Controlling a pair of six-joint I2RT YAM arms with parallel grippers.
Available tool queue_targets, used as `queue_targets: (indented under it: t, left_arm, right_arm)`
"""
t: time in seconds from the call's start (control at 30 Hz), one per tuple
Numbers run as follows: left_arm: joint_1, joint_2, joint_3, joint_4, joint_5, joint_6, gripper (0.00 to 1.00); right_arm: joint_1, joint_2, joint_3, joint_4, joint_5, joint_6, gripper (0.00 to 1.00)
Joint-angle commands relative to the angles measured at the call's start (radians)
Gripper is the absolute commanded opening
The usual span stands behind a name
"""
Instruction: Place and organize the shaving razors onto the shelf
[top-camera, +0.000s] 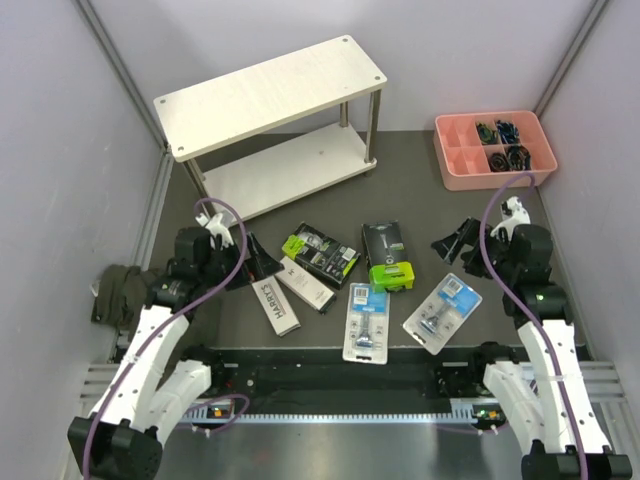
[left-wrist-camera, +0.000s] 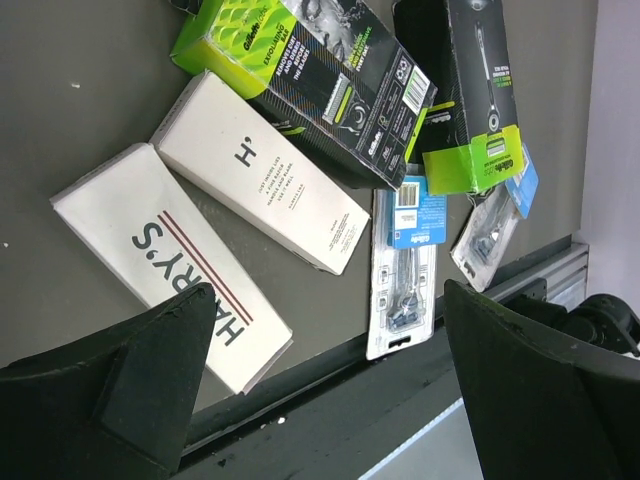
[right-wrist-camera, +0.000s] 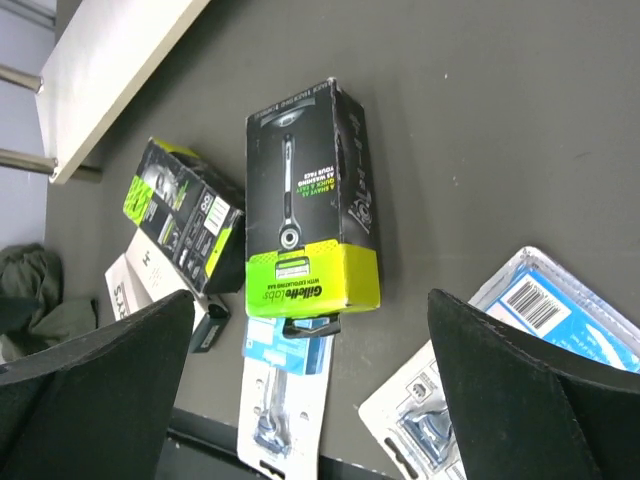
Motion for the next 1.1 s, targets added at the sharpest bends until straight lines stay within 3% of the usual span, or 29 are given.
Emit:
queue_targets:
  t: [0.0, 0.3, 0.43, 0.73, 0.87, 1.07]
  left_arm:
    - [-0.002, 0.002, 0.062, 0.004, -0.001, 0.058, 0.99]
    - [-0.011, 0.024, 0.134, -0.062, -0.039, 0.066, 0.99]
    - [-0.084, 0.042, 0.131, -0.077, -0.116, 0.054, 0.99]
    - [-0.578, 0.235, 0.187, -0.016, -0.484, -0.093, 0.97]
    - [-0.816, 0.430, 0.258, -0.008, -0.642, -0.153, 0.92]
    - [-1.026, 0.727, 0.420, -0.052, -0.731, -0.227, 0.86]
  right_arm:
    - [-0.002, -0.015, 0.007, -0.008, -0.052, -0.010, 0.99]
    - [-0.002, -0.015, -0.016, -0.019, -0.095, -0.010, 0.99]
    - [-0.002, -0.021, -0.039, -0.016, -0.118, 0.004, 0.99]
    - [-0.002, -0.058, -0.096, -0.037, -0.137, 0.019, 0.99]
    - [-0.002, -0.076, -0.110, -0.062, -0.129, 0.016, 0.99]
    - [-0.002, -0.113, -0.149, -0.074, -0.126, 0.038, 0.99]
